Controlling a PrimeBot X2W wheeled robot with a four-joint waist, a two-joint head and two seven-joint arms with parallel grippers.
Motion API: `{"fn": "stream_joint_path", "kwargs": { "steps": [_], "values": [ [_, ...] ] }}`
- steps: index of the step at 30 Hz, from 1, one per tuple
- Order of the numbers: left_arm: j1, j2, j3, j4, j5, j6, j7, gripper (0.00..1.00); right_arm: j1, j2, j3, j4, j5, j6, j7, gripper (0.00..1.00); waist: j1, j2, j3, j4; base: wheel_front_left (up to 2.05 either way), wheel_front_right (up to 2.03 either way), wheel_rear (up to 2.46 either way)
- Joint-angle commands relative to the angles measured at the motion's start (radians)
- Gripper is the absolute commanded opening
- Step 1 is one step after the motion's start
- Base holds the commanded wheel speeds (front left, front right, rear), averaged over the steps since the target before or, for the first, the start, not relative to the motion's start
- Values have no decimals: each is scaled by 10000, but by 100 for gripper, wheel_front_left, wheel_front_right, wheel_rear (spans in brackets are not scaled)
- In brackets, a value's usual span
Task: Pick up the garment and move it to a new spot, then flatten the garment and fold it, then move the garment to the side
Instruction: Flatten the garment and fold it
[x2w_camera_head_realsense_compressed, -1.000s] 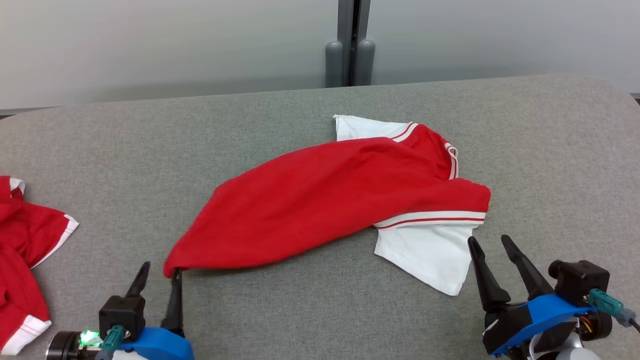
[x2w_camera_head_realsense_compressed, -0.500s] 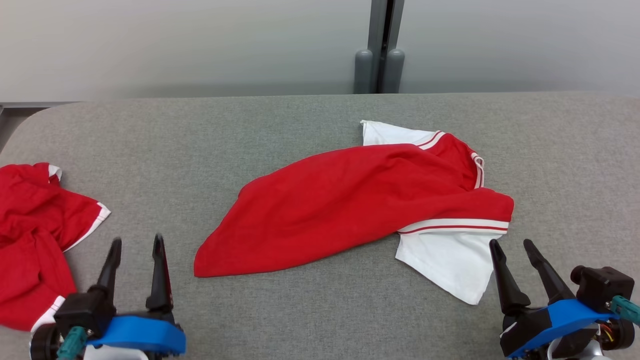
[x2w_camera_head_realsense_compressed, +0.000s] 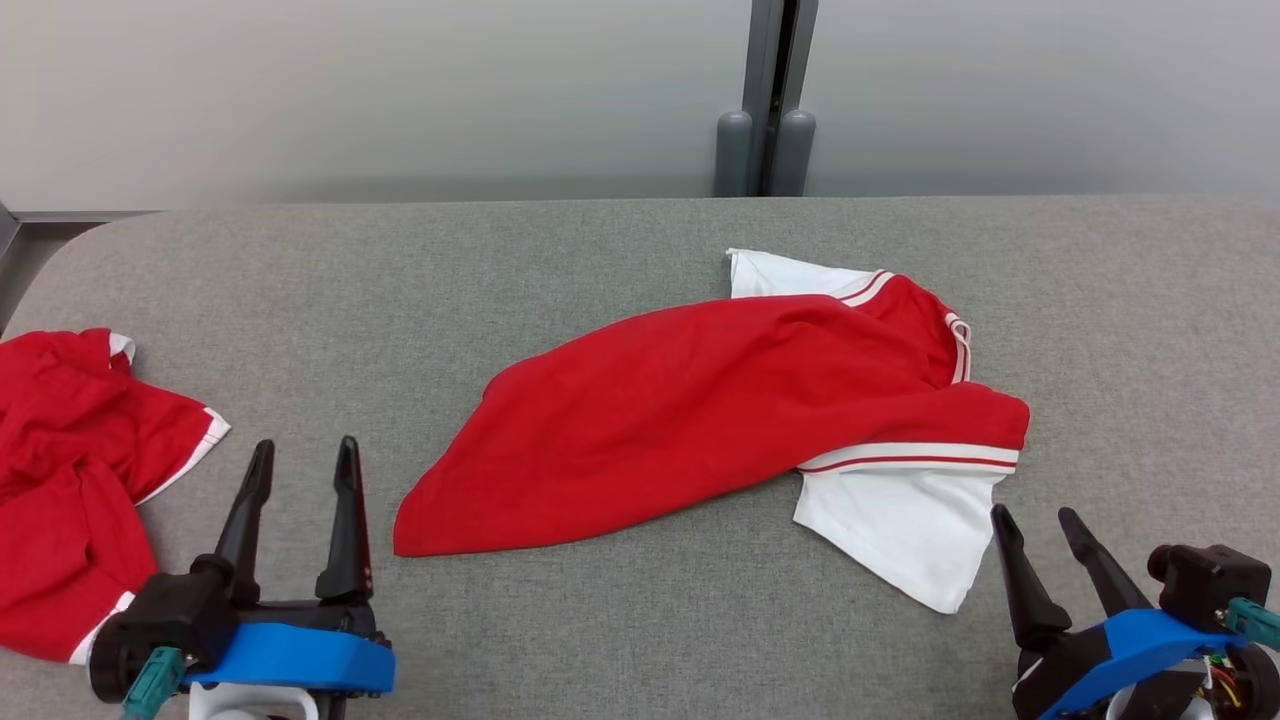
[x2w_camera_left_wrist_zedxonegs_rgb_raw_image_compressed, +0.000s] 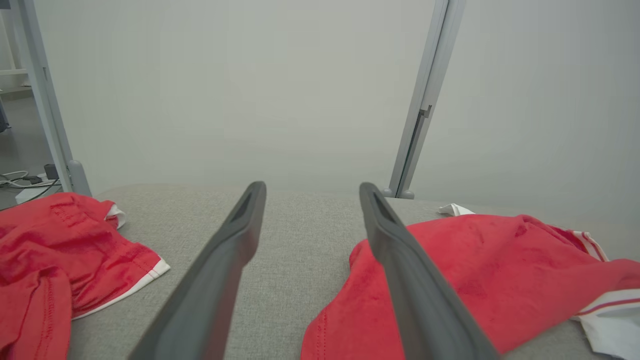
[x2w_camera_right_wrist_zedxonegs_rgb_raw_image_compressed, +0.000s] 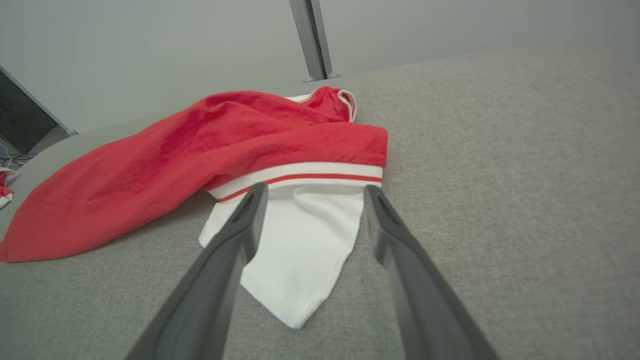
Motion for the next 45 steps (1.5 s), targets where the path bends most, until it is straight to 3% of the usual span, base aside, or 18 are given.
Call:
{"fn": "stream_joint_path", "kwargs": {
  "steps": [1,8,14,26,28,29,30,31,37,45],
  "values": [
    [32,-49,148,93,88,-87,-46,100,129,60,-77,17,-80,1,145,100,0,0,12,-23,0,0,0],
    [28,-348,515,301,470,-436,-46,100,-359,99,-563,410,-479,1,1344,100,0,0,119,-38,0,0,0],
    [-129,-546,681,442,708,-688,-47,100,-1396,93,-582,1619,-497,1,2289,100,0,0,241,45,0,0,0],
    [-243,-819,748,599,1002,-1008,-47,100,-2649,96,-827,4053,-1346,1,2694,100,0,0,401,452,0,0,0],
    [-247,-857,779,618,1040,-1041,-47,100,-2728,107,-634,4323,-1250,1,2658,95,0,0,426,483,0,0,0],
    [-246,-870,810,625,1048,-1049,-47,100,-2770,110,-538,4400,-1204,2,2610,71,0,0,440,484,0,0,0],
    [-239,-880,847,631,1056,-1051,-47,100,-2809,147,-370,4447,-1220,9,2539,29,0,0,452,475,0,0,0],
    [-230,-888,884,635,1061,-1069,-48,100,-2835,161,-271,4477,-1219,13,2491,0,0,0,461,460,0,0,0],
    [-207,-992,1018,663,1143,-1133,-48,100,-2636,30,-874,3785,-1592,-1,2098,0,0,0,432,340,0,0,0],
    [-97,-1087,1172,686,1185,-1156,-48,100,-1412,-212,-2443,1578,-2111,-1,2532,0,0,0,383,26,0,0,0]
  ]
}}
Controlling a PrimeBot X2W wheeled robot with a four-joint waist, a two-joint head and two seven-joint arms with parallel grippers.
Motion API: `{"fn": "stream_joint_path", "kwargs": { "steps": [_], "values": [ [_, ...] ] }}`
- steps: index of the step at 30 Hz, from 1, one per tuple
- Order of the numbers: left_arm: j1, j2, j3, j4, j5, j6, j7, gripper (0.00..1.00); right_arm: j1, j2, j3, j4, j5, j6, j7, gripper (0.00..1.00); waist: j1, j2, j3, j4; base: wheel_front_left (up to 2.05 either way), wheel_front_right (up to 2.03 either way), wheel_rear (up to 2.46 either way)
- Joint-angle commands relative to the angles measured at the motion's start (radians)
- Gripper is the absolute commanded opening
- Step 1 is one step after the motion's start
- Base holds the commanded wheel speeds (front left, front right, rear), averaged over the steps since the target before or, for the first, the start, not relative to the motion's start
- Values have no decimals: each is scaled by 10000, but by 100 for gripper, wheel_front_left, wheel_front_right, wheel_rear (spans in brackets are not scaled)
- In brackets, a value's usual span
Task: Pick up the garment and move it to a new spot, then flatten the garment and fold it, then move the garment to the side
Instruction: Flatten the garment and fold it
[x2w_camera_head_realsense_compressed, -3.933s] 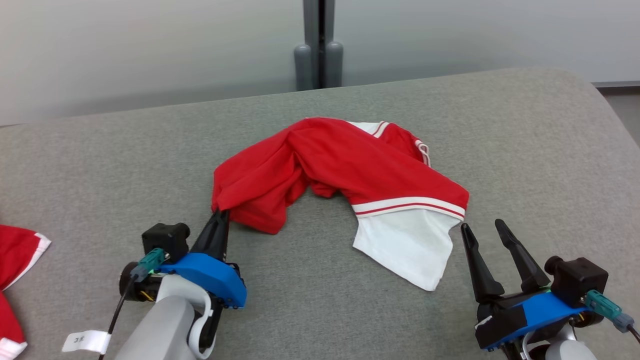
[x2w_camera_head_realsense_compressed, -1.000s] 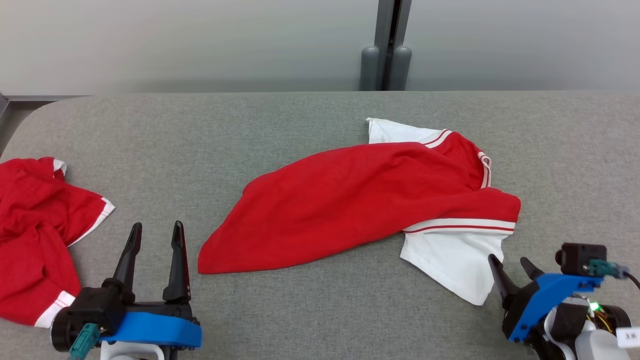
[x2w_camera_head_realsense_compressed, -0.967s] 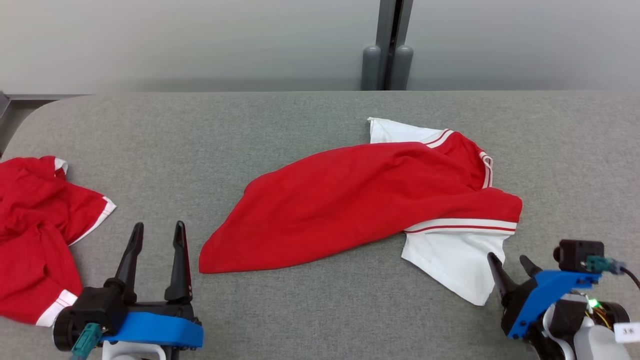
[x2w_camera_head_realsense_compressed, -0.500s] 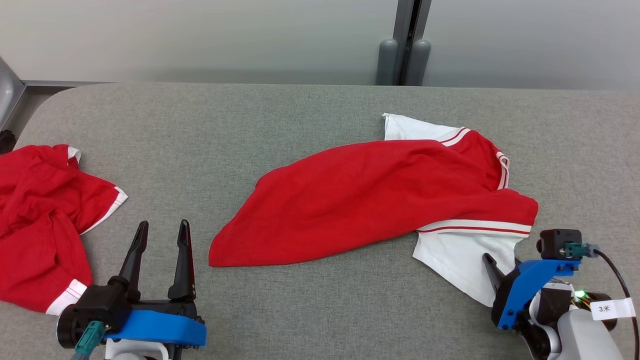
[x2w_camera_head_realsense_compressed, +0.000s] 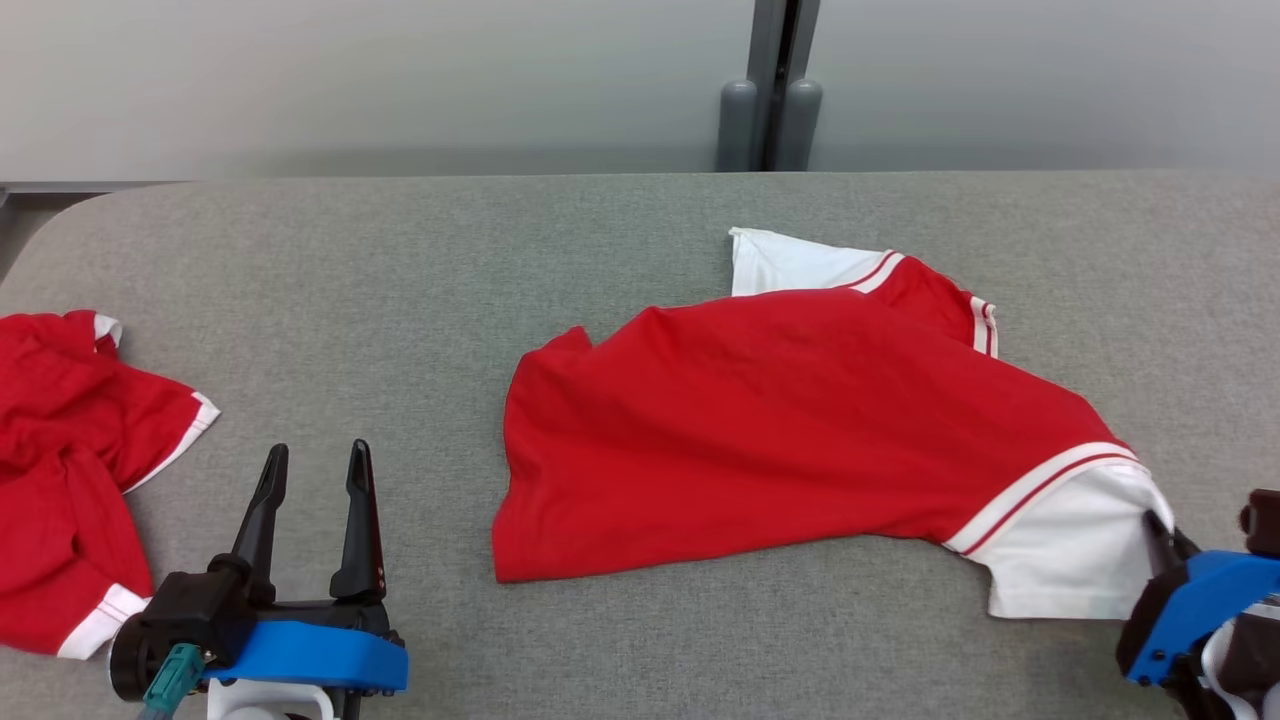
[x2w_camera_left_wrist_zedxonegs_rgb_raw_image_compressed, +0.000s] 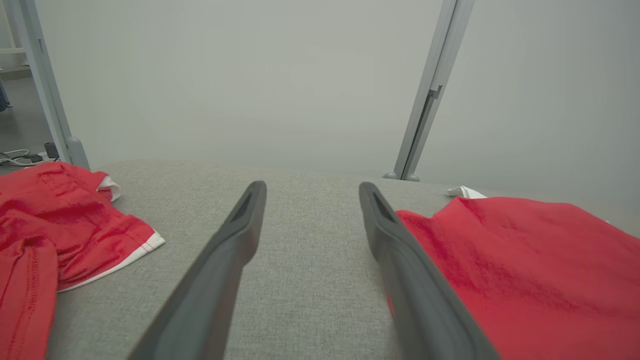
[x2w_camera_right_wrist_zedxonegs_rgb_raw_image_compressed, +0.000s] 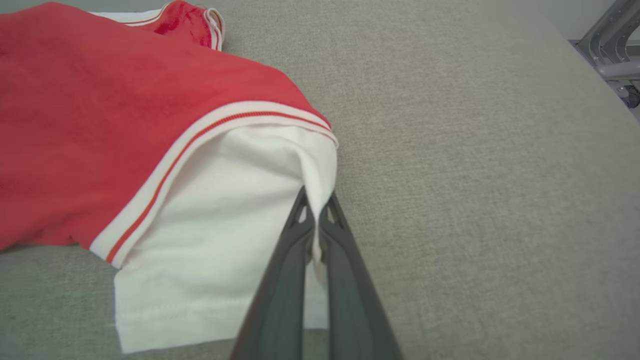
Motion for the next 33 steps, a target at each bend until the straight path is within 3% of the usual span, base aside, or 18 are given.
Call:
{"fn": "stream_joint_path", "kwargs": {
  "steps": [1,7,8,9,13,25,33],
  "values": [
    [26,9,32,5,64,-33,-46,100,135,-51,-93,-212,-69,-1,46,0,-1,0,-3,-53,0,0,0],
    [-121,-7,76,26,123,-63,-46,100,566,74,-523,-1160,-368,-1,310,0,-1,0,54,-211,0,0,0],
    [-142,-8,63,42,130,-68,-46,100,574,98,-543,-1261,-356,1,177,46,-1,0,52,-218,0,0,0],
    [-151,-8,56,59,135,-70,-46,100,575,126,-633,-1314,-314,-1,78,100,-1,0,44,-224,0,0,0],
    [-95,-24,24,131,154,-82,-46,100,693,214,-455,-1472,-231,1,-473,100,-1,0,-70,-239,0,0,0],
    [245,-7,108,332,110,-84,-46,100,1474,258,1371,-2329,356,1,-4092,100,-1,0,-630,-424,0,0,0],
    [436,-44,85,596,93,-86,-46,100,1876,256,2255,-2478,476,1,-4433,100,-1,0,-881,-518,0,0,0]
  ]
}}
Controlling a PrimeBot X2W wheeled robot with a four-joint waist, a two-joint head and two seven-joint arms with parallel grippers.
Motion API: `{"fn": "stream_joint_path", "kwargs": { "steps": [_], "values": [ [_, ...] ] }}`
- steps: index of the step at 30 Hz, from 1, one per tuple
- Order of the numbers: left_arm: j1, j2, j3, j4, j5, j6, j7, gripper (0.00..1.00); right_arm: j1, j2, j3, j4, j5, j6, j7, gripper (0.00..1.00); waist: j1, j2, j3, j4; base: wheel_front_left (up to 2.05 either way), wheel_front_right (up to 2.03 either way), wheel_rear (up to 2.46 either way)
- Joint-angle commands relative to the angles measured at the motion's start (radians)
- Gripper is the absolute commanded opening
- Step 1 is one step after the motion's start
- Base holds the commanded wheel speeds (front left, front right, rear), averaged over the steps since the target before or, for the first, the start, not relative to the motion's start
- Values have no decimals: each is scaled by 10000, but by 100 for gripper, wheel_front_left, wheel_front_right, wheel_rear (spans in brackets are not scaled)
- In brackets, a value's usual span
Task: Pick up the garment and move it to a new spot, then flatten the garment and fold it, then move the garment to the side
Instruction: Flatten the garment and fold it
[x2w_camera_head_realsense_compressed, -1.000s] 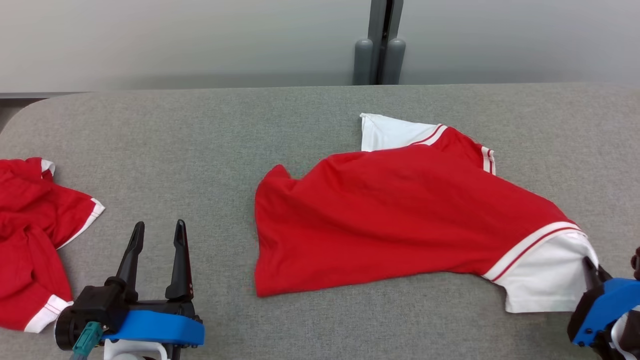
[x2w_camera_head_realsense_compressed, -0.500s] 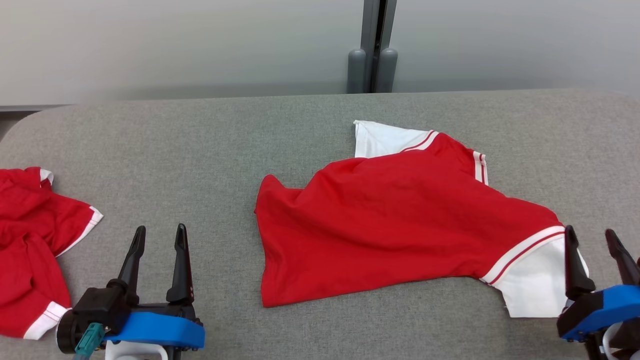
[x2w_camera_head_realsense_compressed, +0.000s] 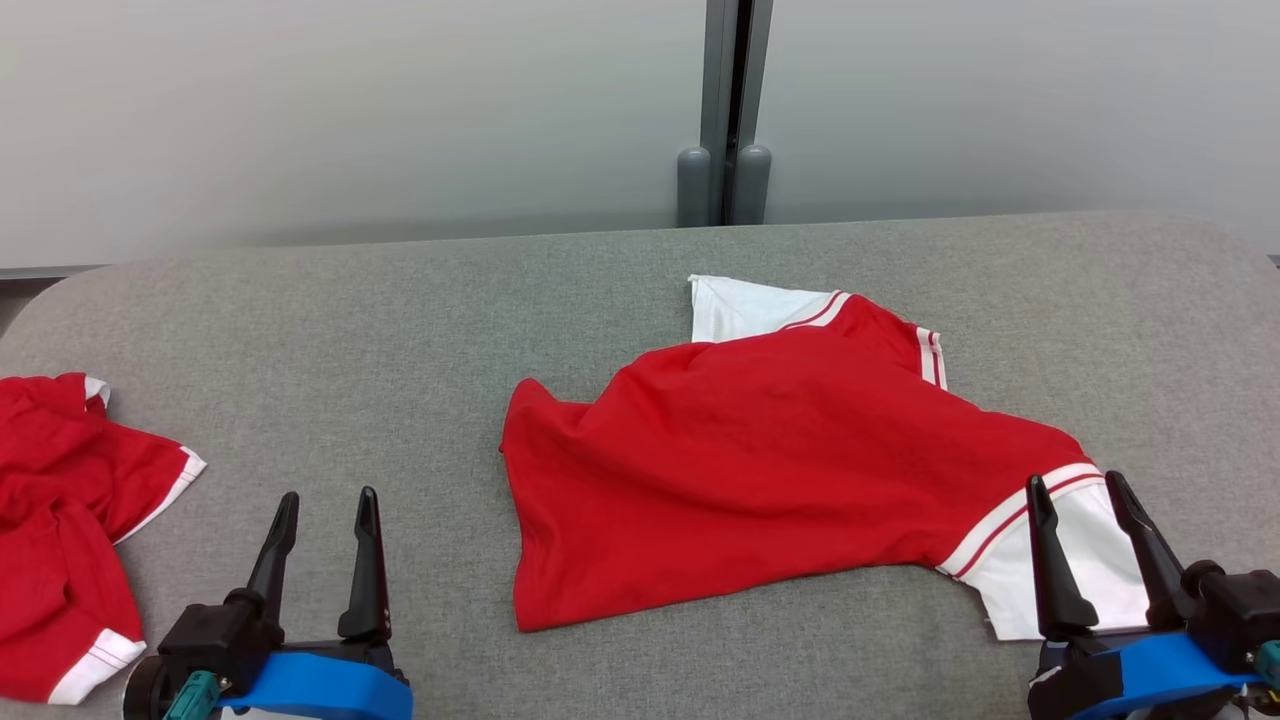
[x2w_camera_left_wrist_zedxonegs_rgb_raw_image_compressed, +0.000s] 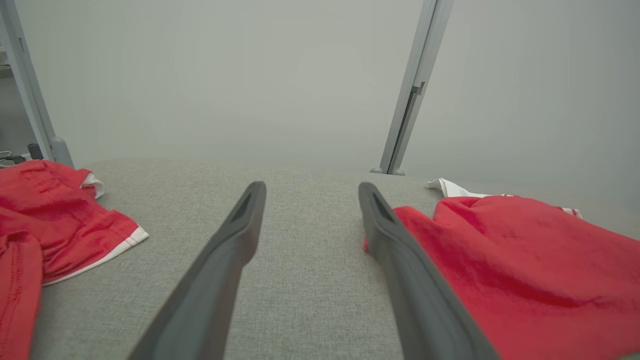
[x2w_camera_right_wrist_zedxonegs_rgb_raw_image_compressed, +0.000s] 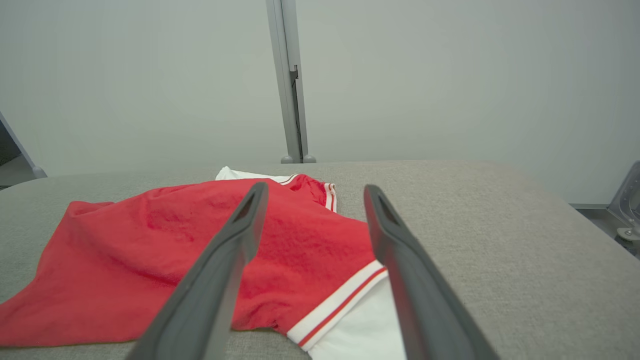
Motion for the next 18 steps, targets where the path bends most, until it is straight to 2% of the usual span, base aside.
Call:
{"fn": "stream_joint_path", "kwargs": {
  "steps": [1,14,18],
  "values": [
    [73,10,-3,44,18,-65,-46,100,48,-9,39,10,20,1,4,100,2,0,-11,-11,0,0,0],
    [-251,-28,-214,200,23,-66,-46,100,-67,-7,118,91,157,1,61,100,2,0,112,-70,0,0,0],
    [-835,-33,-1043,917,-266,-66,110,100,-186,-7,169,163,157,1,71,100,2,0,272,-23,0,0,0]
  ]
}}
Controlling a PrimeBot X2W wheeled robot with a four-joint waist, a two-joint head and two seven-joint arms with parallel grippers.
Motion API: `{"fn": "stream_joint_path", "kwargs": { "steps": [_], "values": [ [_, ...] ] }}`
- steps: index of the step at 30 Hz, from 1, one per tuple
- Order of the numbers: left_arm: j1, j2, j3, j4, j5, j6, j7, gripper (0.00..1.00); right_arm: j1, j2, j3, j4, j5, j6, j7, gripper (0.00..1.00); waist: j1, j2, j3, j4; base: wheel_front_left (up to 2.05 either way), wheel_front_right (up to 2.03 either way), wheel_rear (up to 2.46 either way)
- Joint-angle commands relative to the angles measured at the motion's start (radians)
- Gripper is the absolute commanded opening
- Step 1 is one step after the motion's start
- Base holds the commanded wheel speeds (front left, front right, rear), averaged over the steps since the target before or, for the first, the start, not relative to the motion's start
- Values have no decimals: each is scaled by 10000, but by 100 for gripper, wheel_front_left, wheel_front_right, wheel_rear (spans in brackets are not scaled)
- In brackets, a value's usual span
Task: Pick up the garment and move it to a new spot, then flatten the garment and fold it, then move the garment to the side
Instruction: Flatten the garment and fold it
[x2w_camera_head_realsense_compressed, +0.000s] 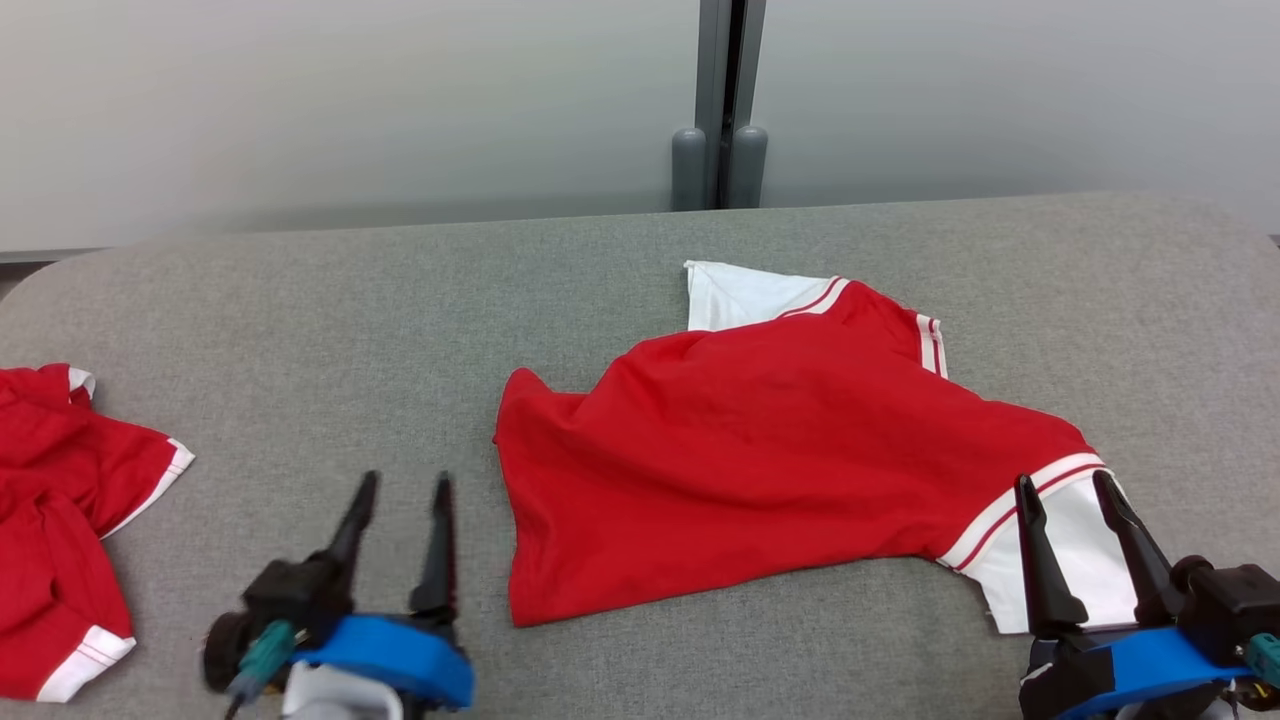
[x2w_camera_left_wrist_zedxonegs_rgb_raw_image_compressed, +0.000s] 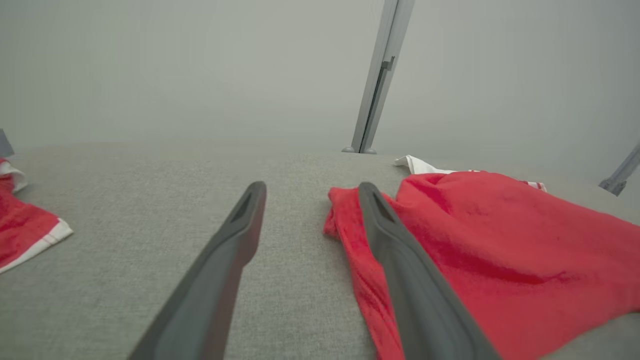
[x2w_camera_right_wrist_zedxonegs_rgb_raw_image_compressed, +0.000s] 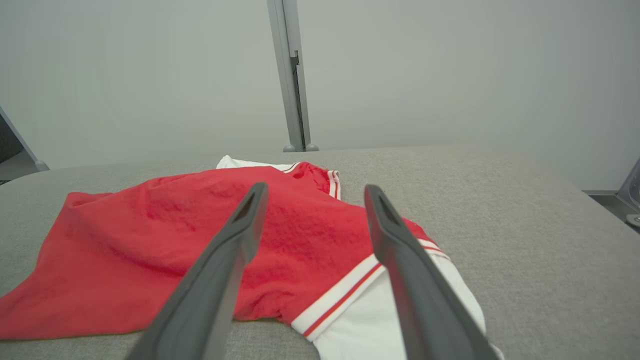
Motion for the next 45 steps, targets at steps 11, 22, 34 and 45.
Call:
{"fn": "stream_joint_path", "kwargs": {
  "steps": [11,22,34,45],
  "values": [
    [-2560,108,-1659,2920,-1737,-42,2062,100,-455,-19,366,195,40,1,-20,100,0,-1,375,-196,0,0,0],
    [-4028,119,-1618,4810,-2213,33,3162,100,-694,-17,693,416,152,1,-117,100,0,-1,711,-564,0,0,0],
    [-4872,50,-1831,5758,-2291,1,2594,0,-903,-123,884,418,284,1,-149,100,0,-1,1198,-765,0,0,0],
    [-6356,520,-1802,6184,-1631,962,877,0,-1335,-105,1130,279,361,1,-183,100,0,-1,2149,-1062,0,0,0]
  ]
}}
